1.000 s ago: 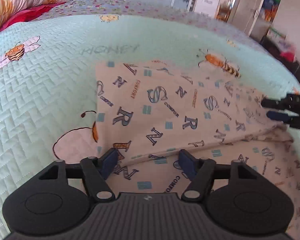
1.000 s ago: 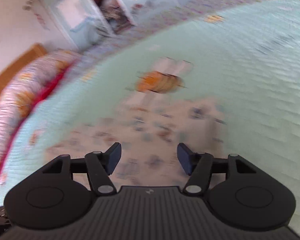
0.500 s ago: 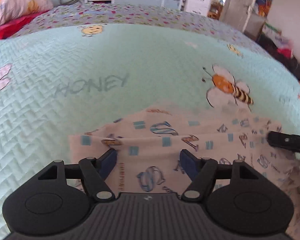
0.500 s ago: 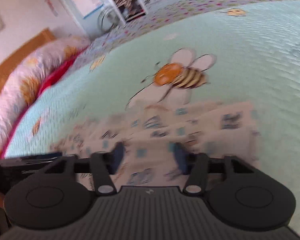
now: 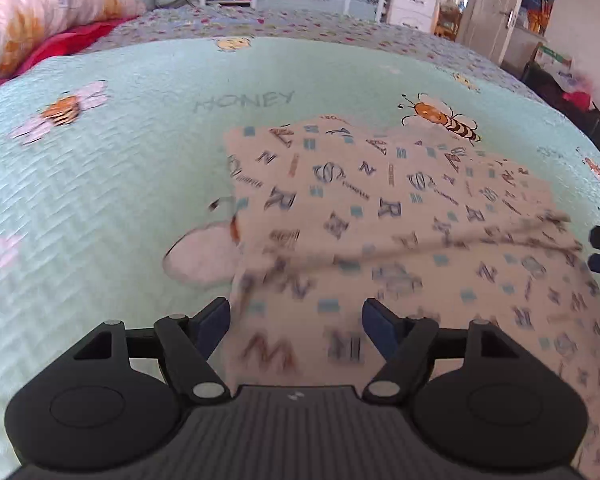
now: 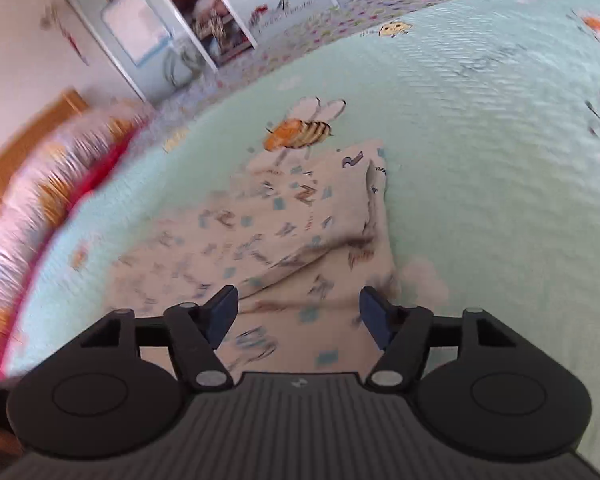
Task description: Fold clothes
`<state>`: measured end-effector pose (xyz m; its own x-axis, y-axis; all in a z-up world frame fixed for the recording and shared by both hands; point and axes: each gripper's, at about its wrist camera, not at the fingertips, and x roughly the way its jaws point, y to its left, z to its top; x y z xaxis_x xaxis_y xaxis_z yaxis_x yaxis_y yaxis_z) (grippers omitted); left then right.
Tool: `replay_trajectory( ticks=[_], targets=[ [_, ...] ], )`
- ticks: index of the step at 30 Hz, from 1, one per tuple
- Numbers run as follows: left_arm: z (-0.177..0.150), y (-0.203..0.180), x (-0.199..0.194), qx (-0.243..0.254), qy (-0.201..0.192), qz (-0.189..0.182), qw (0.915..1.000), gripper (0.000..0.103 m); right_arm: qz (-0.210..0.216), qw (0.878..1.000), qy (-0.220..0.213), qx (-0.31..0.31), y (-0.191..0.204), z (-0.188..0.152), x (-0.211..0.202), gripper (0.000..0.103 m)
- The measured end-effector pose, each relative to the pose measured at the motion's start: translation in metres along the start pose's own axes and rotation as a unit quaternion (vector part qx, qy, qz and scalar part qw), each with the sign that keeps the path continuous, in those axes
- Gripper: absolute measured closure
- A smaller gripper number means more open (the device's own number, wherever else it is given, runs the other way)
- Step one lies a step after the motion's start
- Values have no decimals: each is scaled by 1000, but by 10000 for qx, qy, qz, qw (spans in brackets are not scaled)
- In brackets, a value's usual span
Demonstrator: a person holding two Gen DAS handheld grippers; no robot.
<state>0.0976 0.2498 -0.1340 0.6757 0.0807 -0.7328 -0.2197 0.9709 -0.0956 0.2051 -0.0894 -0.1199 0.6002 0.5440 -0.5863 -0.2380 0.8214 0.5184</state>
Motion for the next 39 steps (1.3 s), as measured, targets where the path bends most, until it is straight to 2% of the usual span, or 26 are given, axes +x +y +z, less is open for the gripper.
replay_trajectory(
  ticks=[2, 4, 6, 8, 11, 16, 19, 23, 26, 27, 30, 32, 33, 35, 37, 39],
  targets=[
    [-22, 7, -17, -191, 101, 52, 9998, 27, 117, 9997, 1, -208, 9, -22, -26, 30],
    [-40, 15, -30, -436, 281, 34, 9986, 27, 151, 9989, 181, -395, 16, -47, -41, 28],
    [-59, 17, -51, -460, 350, -28, 9983, 27, -146, 9979, 505, -381, 16, -70, -51, 28],
    [-75, 17, -70, -453, 463, -160, 9978, 27, -332, 9972, 673, -1, 5, -89, -66, 28],
    [-102, 19, -95, -637, 614, -408, 9952, 25, -130, 9966, 660, 481, -9, -114, -101, 28],
    [-136, 8, -122, -592, 853, -534, 9932, 21, -265, 9929, 929, 694, -15, -140, -140, 28],
    [-140, 3, -135, -635, 860, -715, 9917, 21, -320, 9926, 874, 778, -14, -148, -157, 28],
    [-124, -17, -143, -202, 442, -602, 9970, 21, -194, 9949, 550, 822, -6, -141, -165, 27],
    [-112, -40, -133, 148, 295, -641, 9974, 21, -237, 9974, 490, 478, 12, -134, -151, 27],
    [-111, -47, -127, 280, 331, -612, 9972, 21, -364, 9972, 591, 269, 19, -135, -142, 27],
    [-126, -60, -102, 603, 1015, -236, 9927, 21, -742, 9926, 892, -360, 40, -139, -116, 27],
    [-141, -60, -112, 758, 994, -190, 9920, 20, -1078, 9822, 1289, -845, 47, -151, -106, 27],
    [-144, -57, -119, 773, 1041, -255, 9912, 20, -1214, 9757, 1474, -1078, 49, -159, -105, 27],
    [-149, -45, -135, 698, 1049, -376, 9913, 20, -1208, 9710, 1591, -1309, 47, -170, -118, 27],
    [-147, -23, -148, 349, 891, -293, 9950, 20, -1082, 9778, 1452, -1049, 38, -167, -141, 27],
    [-141, 3, -151, -195, 839, -132, 9962, 20, -959, 9882, 1069, -533, 22, -158, -163, 27]
  ],
)
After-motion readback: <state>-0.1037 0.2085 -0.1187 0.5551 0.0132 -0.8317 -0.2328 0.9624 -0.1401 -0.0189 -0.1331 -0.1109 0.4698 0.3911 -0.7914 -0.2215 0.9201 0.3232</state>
